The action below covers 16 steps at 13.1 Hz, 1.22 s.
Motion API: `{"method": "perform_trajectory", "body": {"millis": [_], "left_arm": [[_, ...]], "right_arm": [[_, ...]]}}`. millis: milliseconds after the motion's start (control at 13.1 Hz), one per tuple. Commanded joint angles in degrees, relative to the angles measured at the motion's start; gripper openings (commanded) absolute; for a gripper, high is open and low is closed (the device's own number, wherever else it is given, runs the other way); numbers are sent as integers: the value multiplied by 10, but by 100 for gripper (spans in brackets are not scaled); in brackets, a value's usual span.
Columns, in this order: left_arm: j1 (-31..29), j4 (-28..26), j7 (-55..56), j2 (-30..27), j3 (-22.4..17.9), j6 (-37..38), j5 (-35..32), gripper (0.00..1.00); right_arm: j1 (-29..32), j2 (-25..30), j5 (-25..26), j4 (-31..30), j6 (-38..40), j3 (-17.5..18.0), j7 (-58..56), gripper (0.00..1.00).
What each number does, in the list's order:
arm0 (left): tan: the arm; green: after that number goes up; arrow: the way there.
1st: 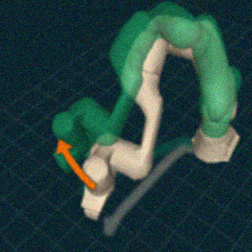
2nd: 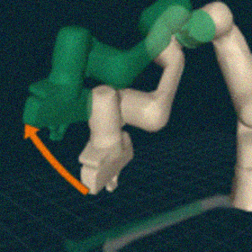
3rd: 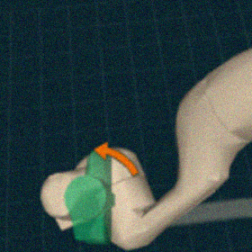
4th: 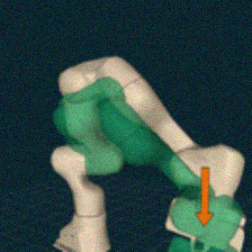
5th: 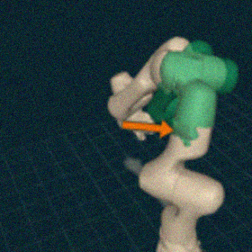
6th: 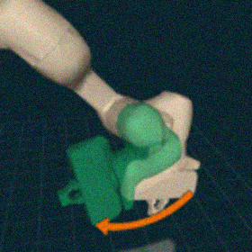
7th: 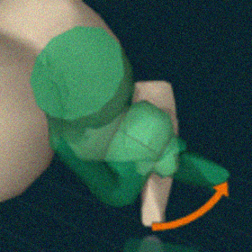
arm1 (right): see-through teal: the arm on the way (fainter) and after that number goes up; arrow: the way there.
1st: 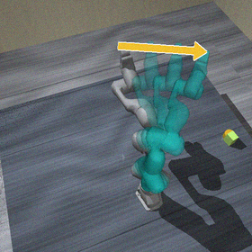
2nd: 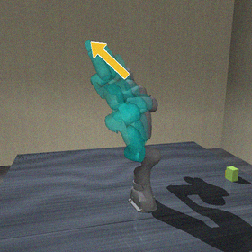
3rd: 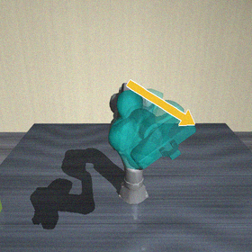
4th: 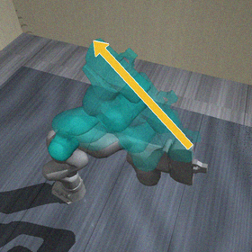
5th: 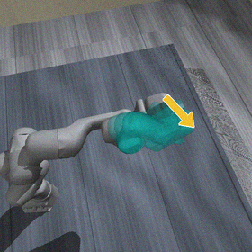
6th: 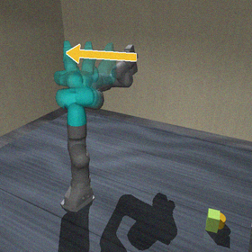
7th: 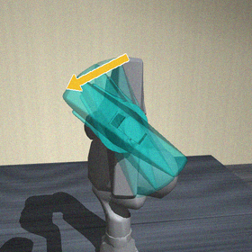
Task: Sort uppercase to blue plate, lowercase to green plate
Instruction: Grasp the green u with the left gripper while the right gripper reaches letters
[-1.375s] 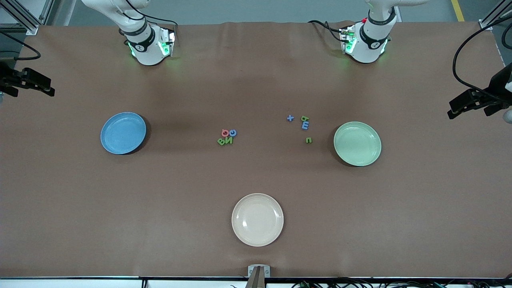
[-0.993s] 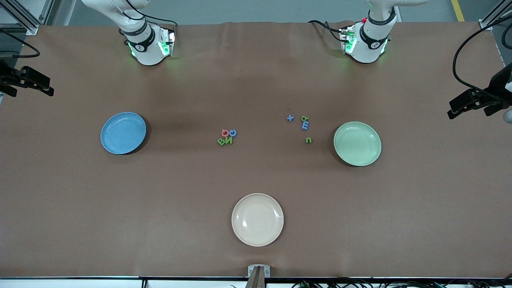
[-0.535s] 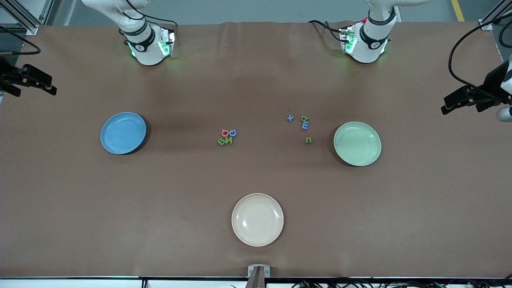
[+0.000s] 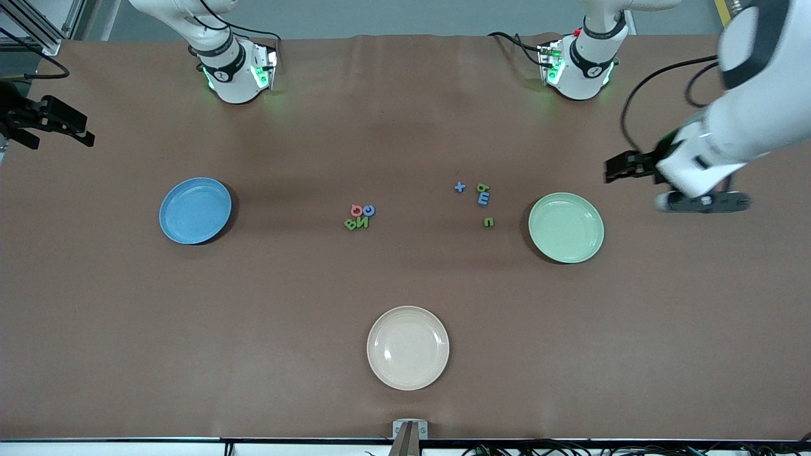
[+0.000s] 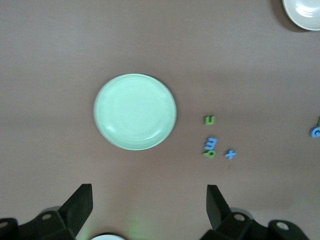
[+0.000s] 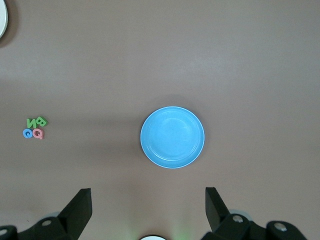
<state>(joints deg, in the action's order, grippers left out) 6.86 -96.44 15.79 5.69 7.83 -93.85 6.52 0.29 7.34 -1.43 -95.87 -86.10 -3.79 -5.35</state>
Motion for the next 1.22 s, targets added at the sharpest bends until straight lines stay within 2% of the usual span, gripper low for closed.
{"method": "perform_trajectory", "body": {"millis": [0,76,382,687,916,1145], "left_arm": [[2,-41,97,26,54,-81,2,100],[8,-41,140,51,73,-104,-2,100],[68,-59,254,122,78,-192,-64,100],[93,-175,291,126,78,-338,-70,100],[104,-251,307,134,78,-440,-99,100],[119,-286,333,150,77,-502,-100,98]], "right_arm": [[6,16,-10,-18,-6,-1,-3,100],[6,16,-10,-18,-6,-1,-4,100],[7,14,-10,-14,-4,-2,-4,100],[10,-6,-9,15,12,-3,2,100],[15,-26,-4,16,0,-3,0,100],[16,-58,1,16,-37,-3,-5,100]]}}
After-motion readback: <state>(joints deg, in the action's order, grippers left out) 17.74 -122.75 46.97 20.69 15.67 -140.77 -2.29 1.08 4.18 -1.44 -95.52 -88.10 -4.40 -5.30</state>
